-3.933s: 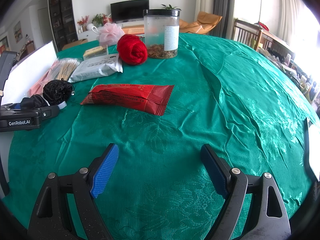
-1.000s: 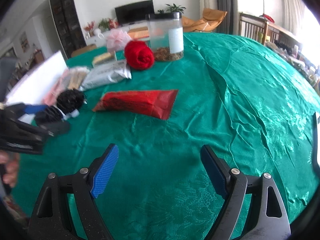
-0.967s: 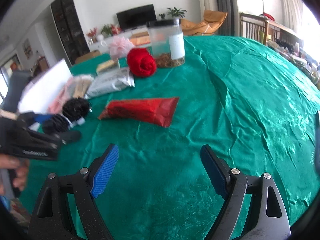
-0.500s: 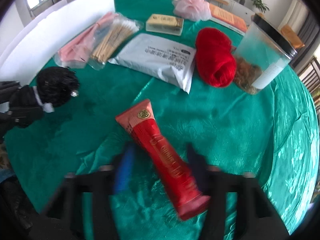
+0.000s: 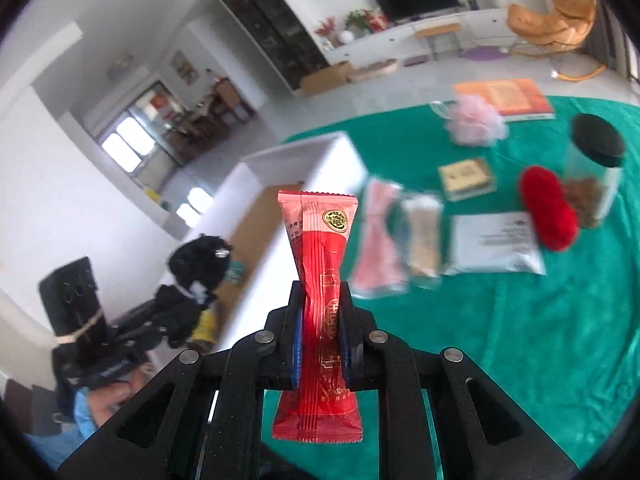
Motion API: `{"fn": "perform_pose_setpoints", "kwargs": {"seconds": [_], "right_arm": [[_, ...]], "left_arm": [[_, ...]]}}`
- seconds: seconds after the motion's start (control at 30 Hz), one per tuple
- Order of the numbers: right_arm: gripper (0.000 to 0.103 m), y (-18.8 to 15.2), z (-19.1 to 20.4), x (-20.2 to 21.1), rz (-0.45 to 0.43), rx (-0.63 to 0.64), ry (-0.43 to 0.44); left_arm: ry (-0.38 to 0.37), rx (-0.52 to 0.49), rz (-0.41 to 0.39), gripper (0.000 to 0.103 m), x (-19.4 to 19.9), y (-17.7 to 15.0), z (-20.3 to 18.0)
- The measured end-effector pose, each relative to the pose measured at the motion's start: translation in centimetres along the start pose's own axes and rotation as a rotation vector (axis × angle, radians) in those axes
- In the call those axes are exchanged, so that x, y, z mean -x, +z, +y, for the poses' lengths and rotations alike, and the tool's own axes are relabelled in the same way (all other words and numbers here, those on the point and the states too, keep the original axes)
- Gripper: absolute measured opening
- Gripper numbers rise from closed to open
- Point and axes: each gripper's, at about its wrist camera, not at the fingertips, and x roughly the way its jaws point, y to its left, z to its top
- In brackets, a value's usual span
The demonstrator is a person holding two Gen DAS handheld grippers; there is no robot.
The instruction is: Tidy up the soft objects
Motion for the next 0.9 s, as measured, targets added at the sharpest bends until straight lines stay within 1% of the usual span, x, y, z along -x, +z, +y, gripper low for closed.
{"fn": "perform_pose_setpoints", "kwargs": {"seconds": [0.03, 0.07, 0.1, 0.13, 0.17, 0.2, 0.27, 0.3, 0.33, 0.4, 0.47, 0.53, 0.57, 0.6, 0.63, 0.7, 0.73, 0.77, 0.8, 0.87, 0.9], "right_arm": [[0.016, 0.2, 2.1, -1.4, 0.006, 0.009, 0.049], [0.016, 0.2, 3.8, -2.9, 0.016, 0.017, 0.092], [0.02, 0.2, 5.3, -4.4, 0.032, 0.018, 0.131], [0.022, 0.0, 6.3, -5.9, 0.053, 0.019, 0.15], [0.048, -0.3, 7.0, -7.2, 0.078, 0.024, 0.161], [0.079, -0.6, 7.3, -8.2, 0.092, 0.024, 0.159], [0.079, -1.6, 6.5, -8.2, 0.066, 0.035, 0.118], [0.079, -1.9, 5.6, -7.8, 0.051, 0.05, 0.074], [0.079, -2.3, 4.5, -7.3, 0.031, 0.066, 0.002], [0.079, -3.6, 1.5, -5.7, -0.018, 0.11, -0.188], [0.079, -5.6, -2.5, -4.1, -0.05, 0.131, -0.412], [0.079, -7.9, -7.3, -2.9, -0.041, 0.099, -0.631], [0.079, -9.1, -9.7, -2.2, -0.028, 0.06, -0.711], [0.079, -10.3, -12.0, -1.5, -0.021, 0.013, -0.757], [0.079, -11.5, -13.8, -0.7, -0.025, -0.031, -0.787], [0.079, -13.1, -16.3, 1.4, -0.044, -0.103, -0.843], [0.079, -13.5, -17.4, 2.1, -0.051, -0.125, -0.867], [0.079, -13.6, -18.1, 2.8, -0.054, -0.142, -0.885], [0.079, -13.4, -18.9, 3.0, -0.054, -0.152, -0.896], [0.079, -12.4, -19.8, 3.1, -0.063, -0.138, -0.911], [0.081, -11.6, -20.5, 3.1, -0.063, -0.134, -0.908]], "left_arm": [[0.049, 0.011, 0.002, 0.04, 0.6, -0.2, 1.4], [0.101, 0.024, 0.009, 0.055, 1.0, -0.4, 2.7], [0.159, 0.037, 0.022, 0.084, 1.1, -0.8, 3.7], [0.218, 0.052, 0.03, 0.096, 1.1, -1.3, 4.6], [0.264, 0.065, 0.025, 0.102, 1.3, -1.8, 5.3], [0.286, 0.073, 0.018, 0.102, 1.3, -2.3, 5.7], [0.287, 0.085, 0.015, 0.102, 1.0, -2.9, 5.9], [0.273, 0.09, 0.011, 0.102, 0.8, -3.1, 5.5], [0.246, 0.09, 0.011, 0.102, 0.4, -3.3, 5.0], [0.16, 0.065, 0.012, 0.102, -0.3, -3.3, 2.5], [0.049, 0.007, 0.023, 0.102, -1.3, -3.1, -1.3], [-0.061, -0.064, 0.054, 0.102, -2.6, -3.3, -6.0], [-0.111, -0.098, 0.08, 0.102, -3.4, -3.7, -8.5], [-0.151, -0.129, 0.107, 0.102, -4.6, -4.3, -10.7], [-0.176, -0.153, 0.137, 0.102, -5.9, -4.8, -12.8], [-0.21, -0.185, 0.202, 0.102, -9.5, -6.3, -16.0], [-0.213, -0.195, 0.235, 0.102, -11.5, -6.9, -17.2], [-0.198, -0.204, 0.263, 0.102, -13.7, -7.4, -18.0], [-0.167, -0.217, 0.281, 0.102, -15.7, -7.8, -18.8], [-0.075, -0.251, 0.295, 0.102, -19.5, -7.9, -19.8], [-0.022, -0.263, 0.305, 0.102, -21.3, -7.8, -20.1]]}}
